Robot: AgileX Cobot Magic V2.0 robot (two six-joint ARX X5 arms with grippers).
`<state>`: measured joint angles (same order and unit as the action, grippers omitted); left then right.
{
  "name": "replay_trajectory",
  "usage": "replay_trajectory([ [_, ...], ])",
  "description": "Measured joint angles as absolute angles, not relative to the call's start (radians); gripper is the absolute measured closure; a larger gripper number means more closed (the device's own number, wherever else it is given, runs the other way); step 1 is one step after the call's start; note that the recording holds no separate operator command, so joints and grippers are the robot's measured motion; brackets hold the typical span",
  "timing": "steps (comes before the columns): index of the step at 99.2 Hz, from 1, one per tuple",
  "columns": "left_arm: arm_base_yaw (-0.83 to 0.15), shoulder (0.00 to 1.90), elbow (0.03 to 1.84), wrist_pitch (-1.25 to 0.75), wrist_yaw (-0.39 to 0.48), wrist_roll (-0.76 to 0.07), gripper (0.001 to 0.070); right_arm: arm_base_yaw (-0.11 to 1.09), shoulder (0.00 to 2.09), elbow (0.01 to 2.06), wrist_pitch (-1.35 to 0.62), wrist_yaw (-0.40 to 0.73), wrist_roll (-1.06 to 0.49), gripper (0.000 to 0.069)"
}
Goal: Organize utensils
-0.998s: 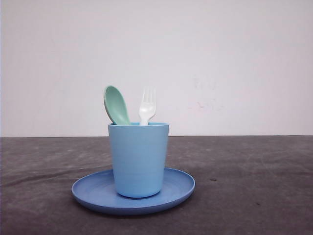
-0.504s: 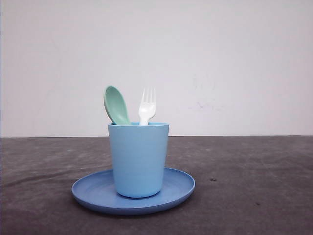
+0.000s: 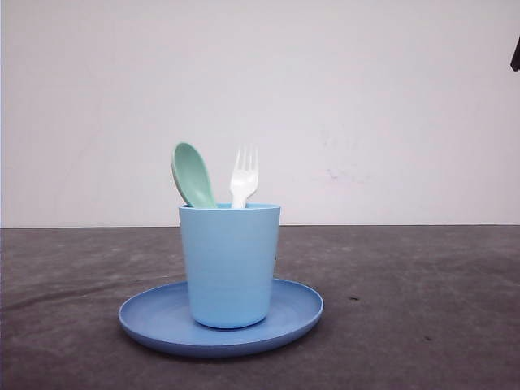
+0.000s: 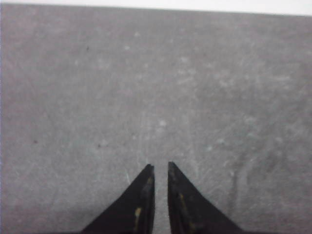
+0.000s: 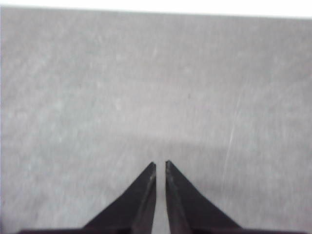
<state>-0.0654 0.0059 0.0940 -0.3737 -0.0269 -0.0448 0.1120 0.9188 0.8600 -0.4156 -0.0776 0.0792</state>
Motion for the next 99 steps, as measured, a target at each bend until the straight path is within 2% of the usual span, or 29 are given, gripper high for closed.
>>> replay_trajectory([
  [21,-0.063,0.004,0.031,-0.186,-0.022,-0.044,0.0686,0.112,0.918,0.86,-0.362,-0.078,0.08,0.0656],
  [51,-0.063,0.004,0.032,-0.185,-0.021,-0.082,0.0686,0.112,0.918,0.86,-0.307,-0.078,0.08,0.0656],
  [99,-0.063,0.004,0.032,-0.185,-0.021,-0.091,0.0686,0.112,0.918,0.86,-0.273,-0.078,0.079,0.0656],
])
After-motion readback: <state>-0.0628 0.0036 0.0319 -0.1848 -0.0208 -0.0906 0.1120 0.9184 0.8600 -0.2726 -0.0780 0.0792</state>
